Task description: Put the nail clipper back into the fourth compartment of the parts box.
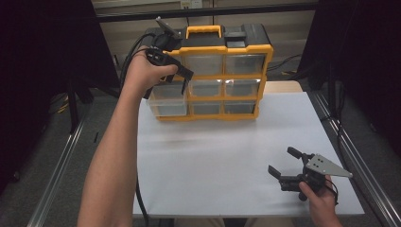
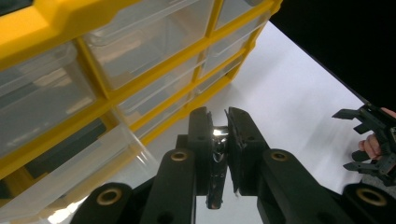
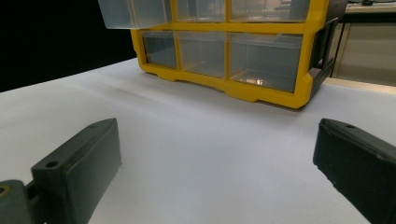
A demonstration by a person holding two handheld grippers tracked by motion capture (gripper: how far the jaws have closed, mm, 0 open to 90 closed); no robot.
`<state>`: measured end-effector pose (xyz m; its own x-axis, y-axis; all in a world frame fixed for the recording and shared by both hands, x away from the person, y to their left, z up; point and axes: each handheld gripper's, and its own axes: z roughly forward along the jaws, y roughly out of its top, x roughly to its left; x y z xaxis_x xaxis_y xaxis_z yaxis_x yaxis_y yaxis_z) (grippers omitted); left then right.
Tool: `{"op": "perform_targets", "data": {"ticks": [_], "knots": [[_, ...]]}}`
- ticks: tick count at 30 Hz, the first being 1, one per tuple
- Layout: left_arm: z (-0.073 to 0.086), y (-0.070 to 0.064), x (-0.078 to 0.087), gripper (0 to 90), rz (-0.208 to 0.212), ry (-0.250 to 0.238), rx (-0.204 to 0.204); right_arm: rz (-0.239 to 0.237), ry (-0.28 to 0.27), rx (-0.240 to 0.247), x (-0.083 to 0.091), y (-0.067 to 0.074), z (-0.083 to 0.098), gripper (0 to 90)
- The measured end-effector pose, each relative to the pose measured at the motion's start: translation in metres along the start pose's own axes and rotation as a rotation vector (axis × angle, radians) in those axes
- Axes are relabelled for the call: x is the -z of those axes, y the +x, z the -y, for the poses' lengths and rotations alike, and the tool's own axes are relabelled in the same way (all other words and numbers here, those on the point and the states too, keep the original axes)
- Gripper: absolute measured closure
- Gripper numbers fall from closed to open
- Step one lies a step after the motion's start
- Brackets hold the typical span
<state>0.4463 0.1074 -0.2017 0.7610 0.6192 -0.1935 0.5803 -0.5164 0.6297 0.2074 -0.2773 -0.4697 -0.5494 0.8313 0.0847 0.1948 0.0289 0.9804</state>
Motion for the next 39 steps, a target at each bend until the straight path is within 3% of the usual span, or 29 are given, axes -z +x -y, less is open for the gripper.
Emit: {"op": "perform_targets", "data": {"ticks": [3,6,15,17,20,22,29,39], "knots": [[0.001,0.004,0.003,80.7,0.007,0.002,-0.008,0.004,0.001,-0.005,0.000,0.001,0.000,0.5],[0.001,0.008,0.003,80.6,-0.011,-0.006,0.016,0.003,0.002,-0.005,0.000,0.001,0.000,0.5],[0.002,0.016,0.006,80.6,-0.030,-0.017,0.023,0.002,-0.002,0.003,0.000,0.000,0.000,0.6],[0.003,0.016,0.005,80.7,-0.044,-0.042,0.056,0.002,-0.001,0.000,0.000,0.000,0.000,0.5],[0.004,0.019,0.006,80.7,-0.052,-0.030,0.029,0.002,0.003,-0.004,0.000,0.000,0.000,0.6],[0.004,0.018,0.005,80.6,-0.061,-0.042,0.043,0.002,0.002,-0.002,0.000,0.000,0.000,0.5],[0.005,0.022,0.003,80.6,-0.075,-0.037,0.037,0.000,0.002,-0.004,0.000,0.000,0.000,0.5],[0.008,0.027,0.000,80.6,-0.070,-0.045,0.051,-0.003,0.000,0.000,0.000,0.000,0.000,0.6]]}}
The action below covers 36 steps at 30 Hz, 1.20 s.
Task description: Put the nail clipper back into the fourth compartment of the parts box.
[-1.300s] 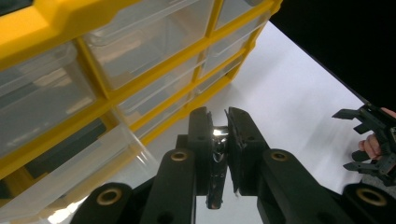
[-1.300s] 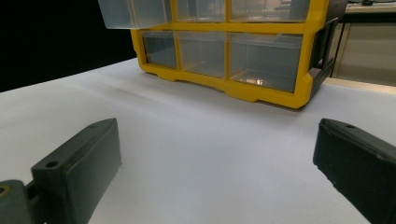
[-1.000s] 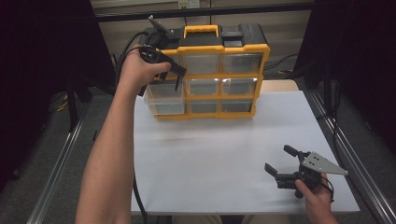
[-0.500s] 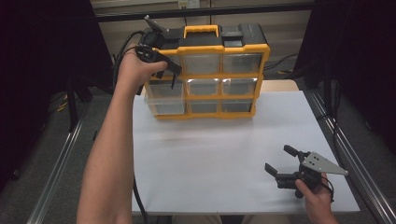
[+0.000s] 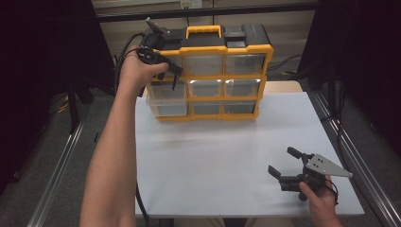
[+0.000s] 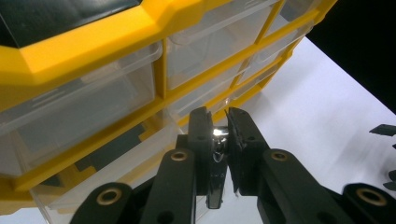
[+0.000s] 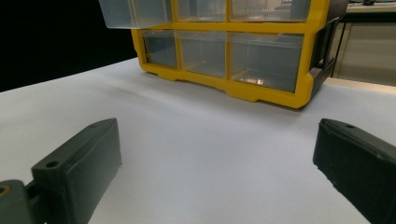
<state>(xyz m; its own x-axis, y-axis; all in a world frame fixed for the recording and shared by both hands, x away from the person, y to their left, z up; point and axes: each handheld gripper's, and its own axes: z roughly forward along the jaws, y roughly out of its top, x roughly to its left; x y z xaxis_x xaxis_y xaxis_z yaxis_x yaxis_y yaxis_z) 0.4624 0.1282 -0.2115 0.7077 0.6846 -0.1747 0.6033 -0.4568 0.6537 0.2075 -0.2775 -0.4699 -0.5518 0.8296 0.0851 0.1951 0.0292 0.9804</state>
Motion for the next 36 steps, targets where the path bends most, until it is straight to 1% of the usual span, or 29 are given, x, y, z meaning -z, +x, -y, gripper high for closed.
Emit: {"op": "perform_targets", "data": {"ticks": [3,4,5,8,9,10,11,12,13,14,15,17,18,19,20,21,22,24,26,29,30,31,33,34,36], "knots": [[0.002,0.003,-0.001,80.6,-0.002,-0.001,0.009,-0.004,0.002,-0.004,-0.001,0.000,0.000,0.6],[0.003,0.004,-0.001,80.6,-0.004,0.000,0.005,-0.002,0.002,-0.006,-0.001,0.001,0.000,0.5],[0.004,0.005,-0.002,80.6,-0.007,-0.006,0.012,-0.002,0.002,-0.007,-0.001,0.001,0.000,0.6],[0.005,0.007,-0.002,80.6,-0.008,-0.010,0.011,0.002,0.002,-0.003,0.000,0.001,0.000,0.6],[0.006,0.006,-0.003,80.6,-0.015,-0.022,0.025,0.003,0.002,-0.005,0.000,0.001,0.000,0.6],[0.006,0.008,-0.002,80.6,-0.017,-0.009,0.004,0.001,0.000,-0.008,-0.001,0.001,0.000,0.5],[0.007,0.008,-0.002,80.6,-0.011,-0.012,0.017,0.002,0.001,-0.005,-0.001,0.001,0.000,0.6],[0.007,0.009,-0.002,80.6,-0.013,-0.004,0.012,0.002,0.002,-0.005,0.000,0.001,0.000,0.5],[0.008,0.009,-0.003,80.6,-0.018,-0.016,0.019,-0.003,-0.001,-0.004,-0.001,0.001,0.000,0.5],[0.009,0.010,-0.003,80.6,-0.018,-0.014,0.015,-0.007,0.004,-0.006,-0.001,0.001,0.000,0.6],[0.011,0.009,-0.006,80.6,-0.023,-0.027,0.027,-0.005,0.007,-0.003,-0.001,0.001,0.000,0.6],[0.011,0.010,-0.006,80.5,-0.020,-0.022,0.026,-0.005,0.006,-0.001,-0.001,0.001,0.000,0.6],[0.012,0.012,-0.006,80.5,-0.016,-0.012,0.011,-0.005,0.006,-0.003,0.000,0.001,0.000,0.6],[0.012,0.012,-0.006,80.5,-0.022,-0.007,0.007,-0.005,0.006,-0.003,0.000,0.001,0.000,0.6],[0.013,0.012,-0.008,80.5,-0.026,-0.020,0.020,-0.005,0.007,-0.006,0.000,0.001,0.000,0.6],[0.013,0.013,-0.008,80.5,-0.024,-0.008,0.013,-0.006,0.004,-0.007,-0.001,0.001,0.000,0.6],[0.014,0.013,-0.009,80.5,-0.022,-0.021,0.030,-0.006,0.004,-0.007,-0.001,0.001,0.000,0.6],[0.015,0.013,-0.011,80.5,-0.034,-0.029,0.036,-0.005,0.007,-0.006,0.000,0.001,0.000,0.6],[0.015,0.014,-0.011,80.5,-0.028,-0.024,0.033,-0.006,0.007,-0.006,0.000,0.001,0.000,0.6],[0.017,0.015,-0.013,80.5,-0.033,-0.025,0.037,-0.004,0.000,-0.008,-0.001,0.001,0.000,0.6],[0.017,0.016,-0.013,80.5,-0.037,-0.025,0.032,-0.003,0.000,-0.008,-0.001,0.001,0.000,0.6],[0.017,0.016,-0.014,80.5,-0.044,-0.033,0.035,-0.003,-0.001,-0.008,-0.001,0.001,0.000,0.5],[0.017,0.017,-0.014,80.5,-0.037,-0.019,0.032,-0.004,0.000,-0.008,-0.001,0.001,0.000,0.5],[0.018,0.018,-0.014,80.5,-0.039,-0.007,0.014,-0.006,-0.002,-0.006,-0.001,0.001,0.000,0.6],[0.019,0.019,-0.016,80.5,-0.039,-0.009,0.016,-0.010,-0.003,-0.001,-0.001,0.001,0.000,0.6]]}}
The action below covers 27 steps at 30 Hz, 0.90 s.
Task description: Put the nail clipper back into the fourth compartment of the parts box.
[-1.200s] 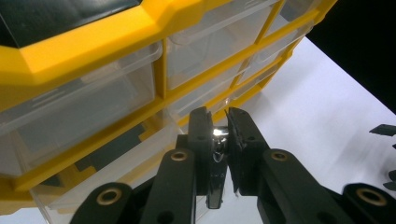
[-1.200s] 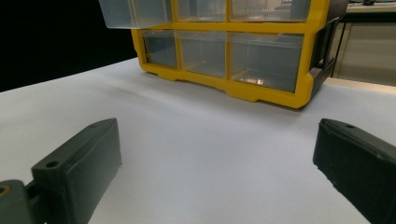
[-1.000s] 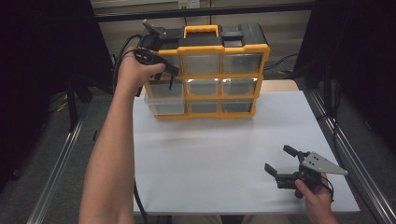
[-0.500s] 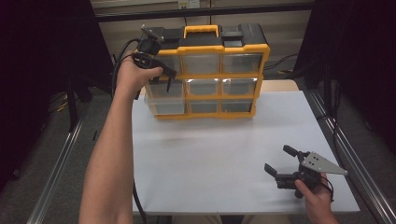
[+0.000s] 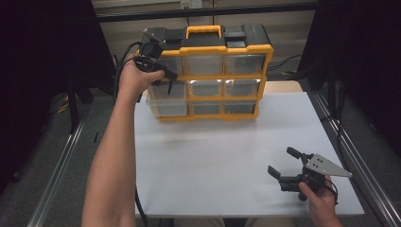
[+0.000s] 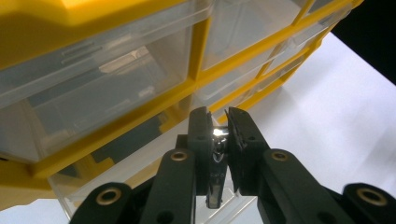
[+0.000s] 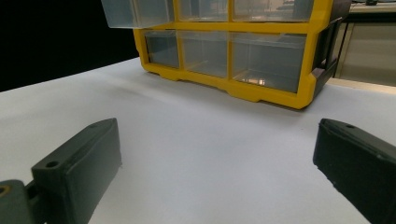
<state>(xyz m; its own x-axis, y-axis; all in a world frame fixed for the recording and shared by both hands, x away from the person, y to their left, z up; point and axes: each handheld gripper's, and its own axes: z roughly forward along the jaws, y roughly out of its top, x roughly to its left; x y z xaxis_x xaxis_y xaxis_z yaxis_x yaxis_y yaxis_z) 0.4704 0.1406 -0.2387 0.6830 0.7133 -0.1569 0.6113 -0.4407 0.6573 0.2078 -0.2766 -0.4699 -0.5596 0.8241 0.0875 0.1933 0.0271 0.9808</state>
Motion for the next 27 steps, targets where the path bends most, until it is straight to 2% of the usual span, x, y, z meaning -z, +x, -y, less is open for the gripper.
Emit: {"op": "perform_targets", "data": {"ticks": [3,10,12,17,19,20,22,24,27], "knots": [[0.001,0.000,-0.002,80.5,-0.004,-0.006,0.009,0.002,0.001,-0.004,0.000,0.000,0.000,0.6],[0.003,0.003,-0.006,80.4,-0.010,-0.010,0.003,0.003,0.000,-0.005,0.000,0.000,0.000,0.6],[0.006,0.004,-0.008,80.4,-0.010,-0.018,0.026,-0.001,0.001,-0.001,0.000,0.000,0.000,0.5],[0.011,0.009,-0.010,80.3,-0.018,-0.012,0.015,-0.002,0.001,-0.001,0.000,0.000,0.000,0.6],[0.012,0.009,-0.012,80.3,-0.015,-0.020,0.034,-0.002,0.000,0.000,0.000,0.000,0.000,0.5],[0.013,0.010,-0.011,80.2,-0.017,-0.012,0.020,-0.003,0.000,-0.001,0.000,0.000,0.000,0.5],[0.015,0.010,-0.013,80.2,-0.020,-0.030,0.036,-0.001,0.000,0.000,0.000,0.000,0.000,0.5],[0.016,0.011,-0.013,80.1,-0.021,-0.025,0.023,-0.002,0.000,-0.001,0.000,0.000,0.000,0.5],[0.020,0.012,-0.015,78.3,-0.016,-0.042,0.039,0.001,-0.002,-0.004,0.000,0.000,0.000,0.5]]}}
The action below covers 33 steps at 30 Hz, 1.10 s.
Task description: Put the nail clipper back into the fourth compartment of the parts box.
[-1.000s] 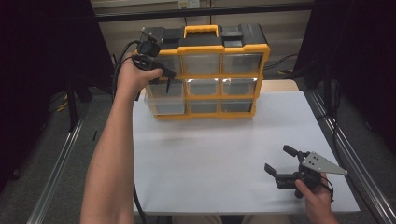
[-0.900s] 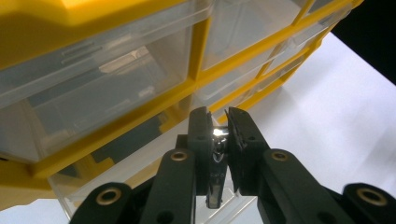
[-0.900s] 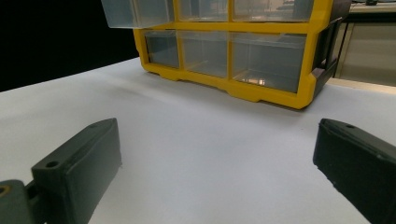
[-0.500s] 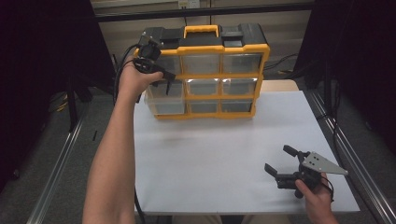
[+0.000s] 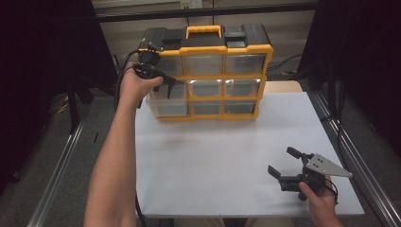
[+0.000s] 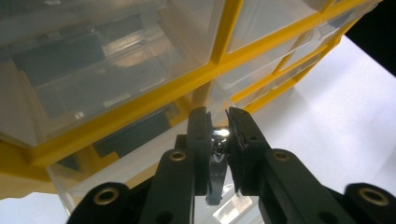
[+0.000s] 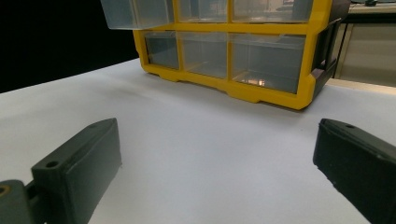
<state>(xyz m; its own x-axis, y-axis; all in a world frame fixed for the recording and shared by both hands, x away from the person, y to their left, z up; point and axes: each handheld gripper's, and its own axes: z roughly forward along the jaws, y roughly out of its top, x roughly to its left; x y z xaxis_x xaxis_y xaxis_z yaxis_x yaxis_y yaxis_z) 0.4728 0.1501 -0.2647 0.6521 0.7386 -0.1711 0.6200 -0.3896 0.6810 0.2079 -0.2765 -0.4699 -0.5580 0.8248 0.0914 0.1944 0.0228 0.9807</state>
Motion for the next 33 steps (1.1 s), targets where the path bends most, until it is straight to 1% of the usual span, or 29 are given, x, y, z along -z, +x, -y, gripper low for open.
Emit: {"op": "perform_targets", "data": {"ticks": [1,2,3,4,5,6,7,8,9,10,11,12,13,14,15,17,19,20,21,22,23,24,27,28,30,31,32,33], "knots": [[0.001,0.001,0.001,74.7,-0.008,-0.002,-0.018,0.004,-0.002,0.000,0.000,0.000,0.000,0.5],[0.002,0.000,0.001,72.9,-0.007,-0.024,0.005,0.003,-0.002,0.000,0.000,0.000,0.000,0.5],[0.002,0.002,0.003,72.6,0.013,-0.016,-0.004,0.002,0.001,-0.001,0.000,0.000,0.000,0.5],[0.002,0.001,0.003,72.0,0.007,-0.024,0.005,-0.001,0.004,0.002,0.000,0.000,0.000,0.5],[0.002,0.002,0.005,69.7,0.010,-0.014,-0.011,0.001,0.002,0.002,0.000,0.000,0.000,0.6],[0.002,0.002,0.006,69.7,0.011,-0.019,-0.008,0.001,0.002,0.002,0.000,0.000,0.000,0.6],[0.003,0.001,0.007,66.0,0.011,-0.030,0.000,0.003,-0.002,0.002,0.000,0.000,0.000,0.5],[0.004,0.001,0.010,64.6,0.013,-0.034,-0.012,0.000,-0.001,0.002,0.000,0.000,0.000,0.5],[0.004,0.001,0.010,63.3,0.013,-0.034,-0.012,-0.001,0.000,0.004,0.000,0.000,0.000,0.5],[0.004,0.000,0.011,63.3,0.020,-0.049,-0.002,-0.001,0.000,0.004,0.000,0.000,0.000,0.5],[0.005,0.000,0.013,60.7,0.020,-0.051,-0.007,-0.002,0.000,0.004,0.000,0.000,0.000,0.5],[0.007,0.000,0.014,56.3,0.035,-0.055,-0.022,0.002,0.000,0.005,0.000,0.000,0.000,0.5],[0.009,-0.001,0.015,56.3,0.046,-0.078,-0.002,0.002,0.000,0.005,0.000,0.000,0.000,0.5],[0.011,-0.001,0.017,54.3,0.041,-0.079,-0.025,0.003,0.000,0.007,0.001,0.000,0.000,0.5],[0.014,-0.002,0.018,51.2,0.046,-0.102,-0.020,0.003,0.000,0.005,0.001,0.000,0.000,0.5],[0.019,-0.002,0.020,47.0,0.067,-0.118,-0.037,0.004,0.000,0.002,0.001,-0.001,0.000,0.5],[0.024,-0.004,0.022,39.7,0.066,-0.144,-0.044,0.004,-0.002,0.000,0.001,-0.001,-0.001,0.5],[0.027,-0.004,0.023,34.8,0.077,-0.160,-0.046,0.006,-0.003,0.002,0.001,-0.001,-0.001,0.6],[0.030,-0.004,0.025,31.5,0.078,-0.173,-0.051,0.005,0.000,0.001,0.001,-0.001,0.000,0.5],[0.032,-0.005,0.026,30.8,0.079,-0.184,-0.048,0.007,-0.002,0.002,0.001,-0.001,-0.001,0.6],[0.035,-0.004,0.028,28.6,0.086,-0.195,-0.059,0.012,-0.004,-0.002,0.001,-0.001,-0.001,0.5],[0.038,-0.004,0.030,25.2,0.094,-0.206,-0.060,0.013,-0.008,-0.001,0.002,-0.002,-0.002,0.5],[0.048,-0.005,0.036,20.2,0.096,-0.242,-0.066,0.010,-0.007,0.005,0.002,-0.001,-0.002,0.6],[0.050,-0.005,0.038,18.6,0.098,-0.250,-0.076,0.010,-0.004,0.003,0.002,-0.001,-0.001,0.6],[0.058,-0.005,0.041,17.3,0.100,-0.271,-0.075,0.012,-0.008,0.004,0.002,-0.001,-0.002,0.6],[0.063,-0.005,0.043,16.3,0.094,-0.279,-0.078,0.009,-0.007,0.005,0.002,-0.001,-0.002,0.6],[0.067,-0.005,0.044,15.0,0.098,-0.291,-0.070,0.010,-0.006,0.004,0.003,-0.001,-0.002,0.5],[0.073,-0.004,0.045,13.7,0.096,-0.296,-0.075,0.010,-0.005,0.003,0.003,-0.001,-0.002,0.6]]}}
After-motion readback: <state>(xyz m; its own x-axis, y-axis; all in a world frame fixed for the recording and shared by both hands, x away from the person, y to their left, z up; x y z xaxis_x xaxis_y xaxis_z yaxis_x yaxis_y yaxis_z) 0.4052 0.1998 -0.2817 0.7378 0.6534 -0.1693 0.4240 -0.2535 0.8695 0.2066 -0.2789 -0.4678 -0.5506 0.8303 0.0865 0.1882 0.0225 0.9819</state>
